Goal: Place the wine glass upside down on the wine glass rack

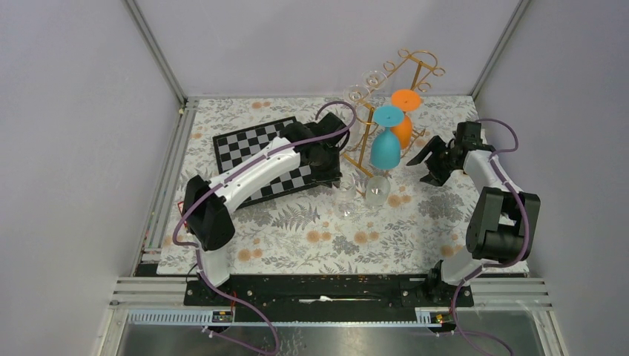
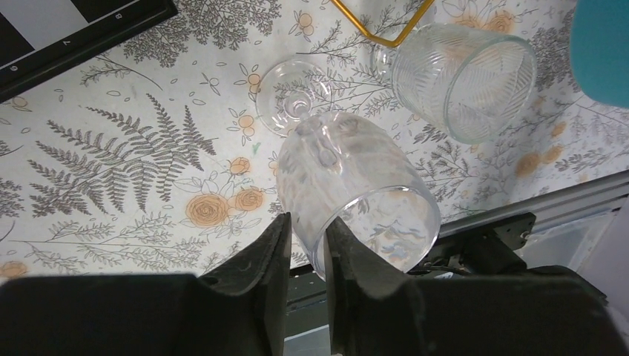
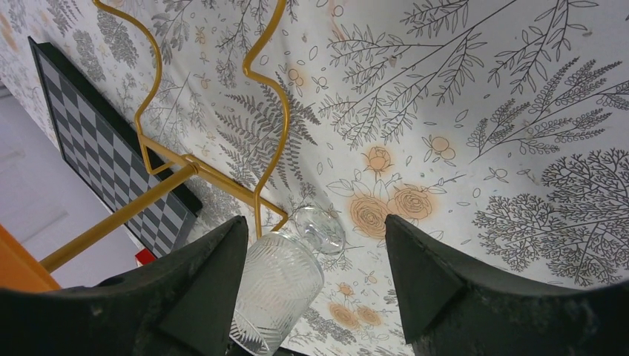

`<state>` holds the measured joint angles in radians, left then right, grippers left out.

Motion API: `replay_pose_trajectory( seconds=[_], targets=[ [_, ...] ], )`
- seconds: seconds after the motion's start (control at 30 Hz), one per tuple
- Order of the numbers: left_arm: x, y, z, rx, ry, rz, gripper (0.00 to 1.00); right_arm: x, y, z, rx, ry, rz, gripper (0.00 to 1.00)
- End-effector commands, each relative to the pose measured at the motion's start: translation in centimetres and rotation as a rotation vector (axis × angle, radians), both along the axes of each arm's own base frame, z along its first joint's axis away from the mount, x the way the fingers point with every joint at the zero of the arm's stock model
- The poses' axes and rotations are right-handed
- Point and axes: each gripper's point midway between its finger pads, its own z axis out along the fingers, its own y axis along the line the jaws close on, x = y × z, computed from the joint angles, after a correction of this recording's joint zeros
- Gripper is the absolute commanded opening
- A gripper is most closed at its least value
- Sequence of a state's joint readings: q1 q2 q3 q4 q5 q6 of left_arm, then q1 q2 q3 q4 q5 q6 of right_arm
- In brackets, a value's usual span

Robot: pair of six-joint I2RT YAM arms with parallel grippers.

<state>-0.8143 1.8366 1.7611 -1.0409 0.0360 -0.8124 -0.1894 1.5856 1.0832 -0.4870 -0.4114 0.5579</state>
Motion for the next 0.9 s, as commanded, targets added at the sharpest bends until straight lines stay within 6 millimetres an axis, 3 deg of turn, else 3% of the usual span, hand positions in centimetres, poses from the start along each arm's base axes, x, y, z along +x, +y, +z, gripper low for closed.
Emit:
replay_pose_trajectory(
  seconds=[0.0,0.23,0.6,0.87],
  targets=[
    [0.2,1.2,0.0,0.119,-0.036,-0.021,0.22,1.6,0.0,1.1,0.021,-0.045,-0.007,0.74],
    [-0.2,1.8,-0.3,0.183,-0.035,-0.05,0.24,1.9,0.2,0.9,0.039,-0.058,-0.018,0.73],
    [-0.7,2.3,1.0,0.153,-0.062,-0.028,0.06,1.9,0.8,0.2,0.079,-0.042,-0.002,0.71],
    [-1.5,3.0,1.6,0.134,-0.063,-0.024,0.03,2.1,1.1,-0.6,0.107,-0.026,-0.002,0.7]
  ],
)
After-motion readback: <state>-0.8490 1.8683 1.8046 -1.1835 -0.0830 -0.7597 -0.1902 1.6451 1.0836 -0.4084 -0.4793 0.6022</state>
